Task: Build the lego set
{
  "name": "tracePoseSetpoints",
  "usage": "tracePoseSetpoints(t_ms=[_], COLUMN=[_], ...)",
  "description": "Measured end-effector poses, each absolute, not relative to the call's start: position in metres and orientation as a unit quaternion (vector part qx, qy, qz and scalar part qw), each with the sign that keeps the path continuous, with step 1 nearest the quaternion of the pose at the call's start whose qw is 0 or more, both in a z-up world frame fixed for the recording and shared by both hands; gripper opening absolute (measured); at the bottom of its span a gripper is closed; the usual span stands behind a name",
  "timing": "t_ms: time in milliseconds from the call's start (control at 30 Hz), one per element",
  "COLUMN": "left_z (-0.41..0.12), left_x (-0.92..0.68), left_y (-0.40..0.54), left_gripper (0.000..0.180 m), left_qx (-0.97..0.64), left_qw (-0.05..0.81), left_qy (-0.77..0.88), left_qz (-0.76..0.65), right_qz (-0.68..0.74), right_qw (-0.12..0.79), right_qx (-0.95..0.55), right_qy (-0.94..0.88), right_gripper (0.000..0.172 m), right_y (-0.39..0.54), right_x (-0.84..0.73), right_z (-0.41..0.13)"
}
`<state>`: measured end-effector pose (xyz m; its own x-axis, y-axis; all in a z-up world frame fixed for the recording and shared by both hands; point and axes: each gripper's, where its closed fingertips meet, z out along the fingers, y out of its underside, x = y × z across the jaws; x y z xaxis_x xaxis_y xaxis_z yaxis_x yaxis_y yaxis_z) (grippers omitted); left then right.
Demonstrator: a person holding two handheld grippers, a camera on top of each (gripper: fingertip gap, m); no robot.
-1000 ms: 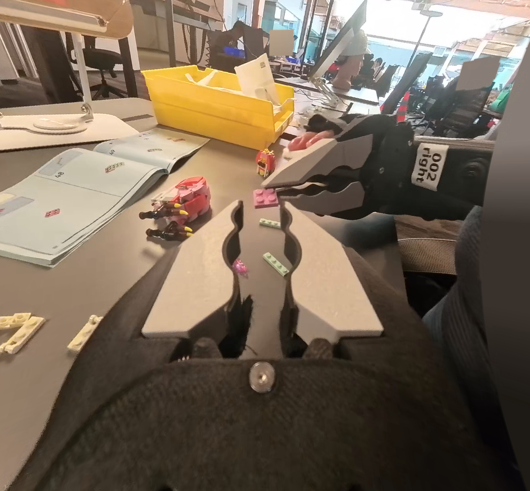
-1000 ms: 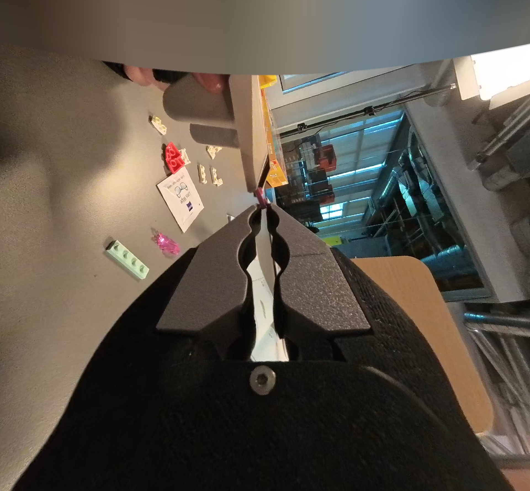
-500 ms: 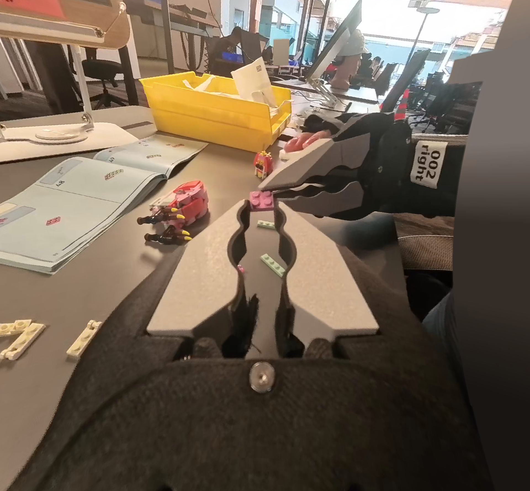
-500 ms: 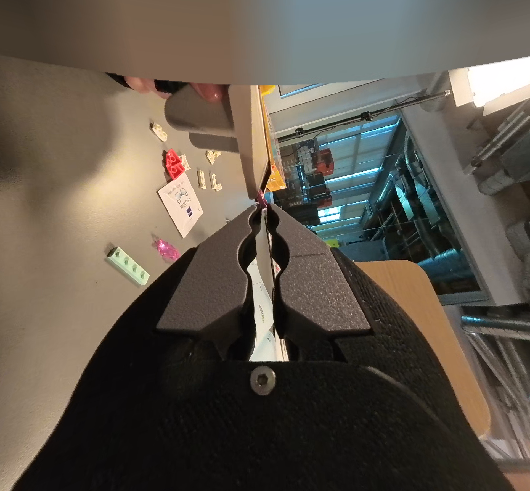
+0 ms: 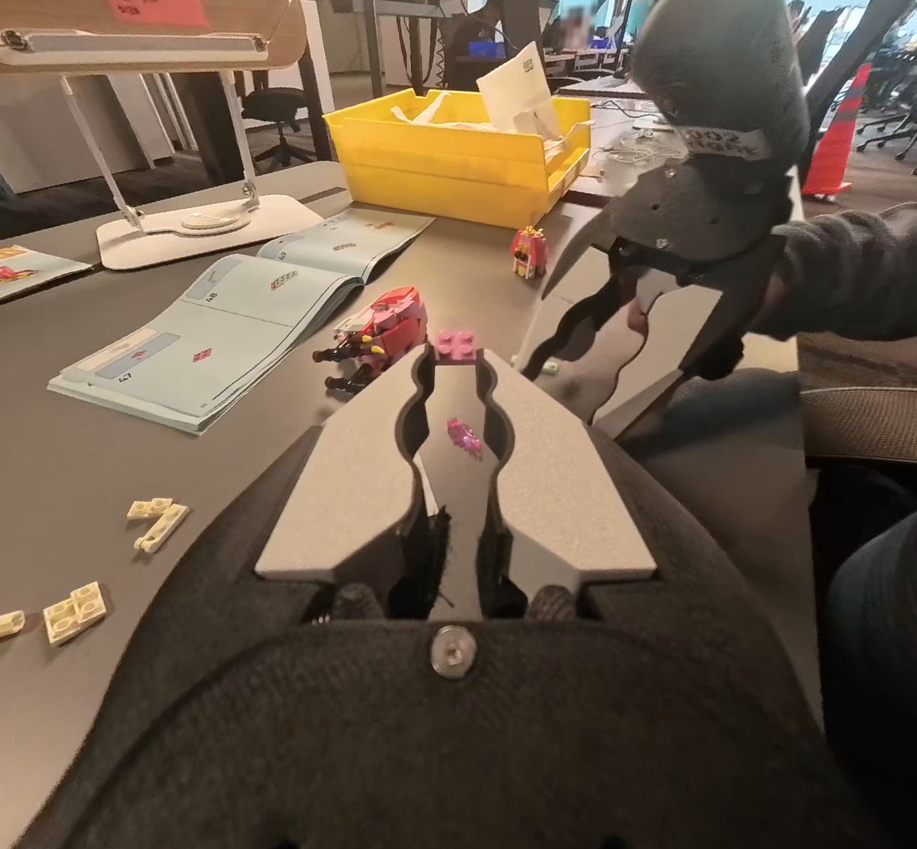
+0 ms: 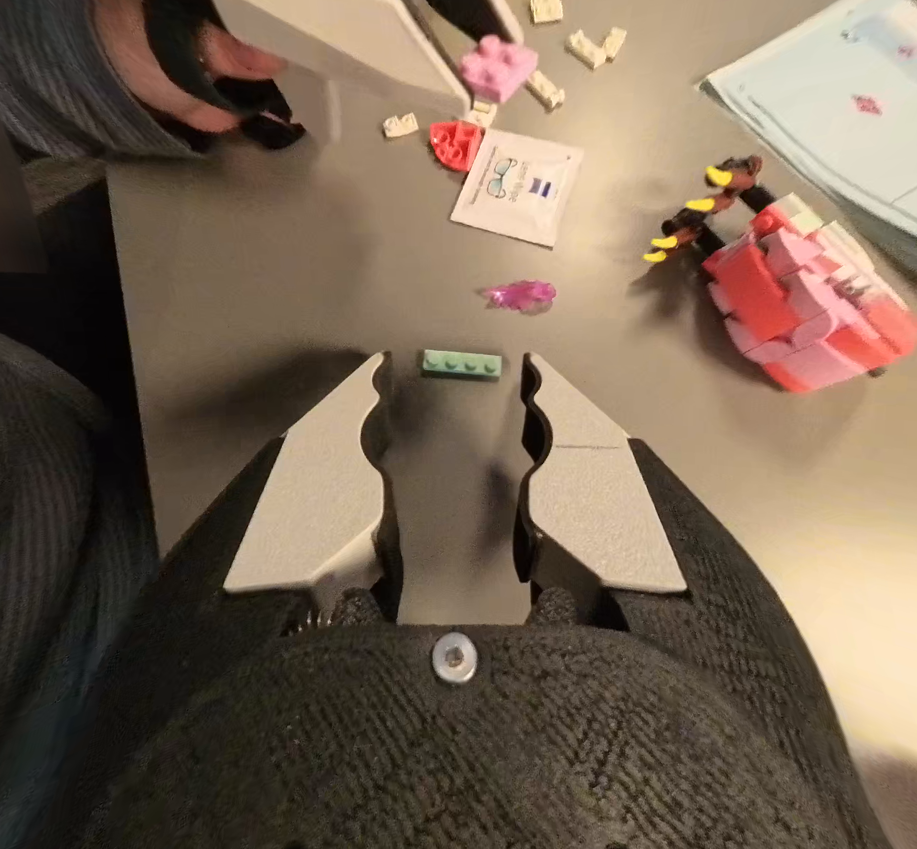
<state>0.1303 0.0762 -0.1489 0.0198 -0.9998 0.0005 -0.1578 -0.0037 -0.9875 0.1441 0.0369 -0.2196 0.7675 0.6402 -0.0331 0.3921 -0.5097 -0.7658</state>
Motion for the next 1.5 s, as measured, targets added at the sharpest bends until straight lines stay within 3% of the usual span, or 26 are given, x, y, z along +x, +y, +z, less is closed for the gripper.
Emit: tracePoseSetpoints(t_ms=[333,600,800,1000,1500], left_z=[-0.153,-0.158,-0.132,-0.095,-0.102], left_x=[0.129,0.128,0.126,0.128,0.125], left_y=[0.066,0.066,0.059,0.051,0.049], left_gripper=[0.015,0.015,0.015,0.015,0.015], left_qx=[-0.523,-0.520,-0.507,-0.490,-0.508], left_qw=[0.449,0.419,0.380,0.382,0.360], left_qy=[0.567,0.589,0.613,0.617,0.609], left_qz=[-0.451,-0.456,-0.473,-0.483,-0.492], right_qz=[0.117,0.125,0.221,0.294,0.259], right_qw=[0.373,0.353,0.442,0.407,0.359], right_qx=[-0.876,-0.865,-0.752,-0.687,-0.684], right_qy=[-0.283,-0.333,-0.437,-0.525,-0.580], right_gripper=[0.030,0.029,0.029,0.029,0.029], right_y=[0.039,0.041,0.047,0.042,0.037], right_x=[0.144,0.145,0.131,0.116,0.114], right_z=[-0.228,-0.225,-0.138,-0.079,-0.095])
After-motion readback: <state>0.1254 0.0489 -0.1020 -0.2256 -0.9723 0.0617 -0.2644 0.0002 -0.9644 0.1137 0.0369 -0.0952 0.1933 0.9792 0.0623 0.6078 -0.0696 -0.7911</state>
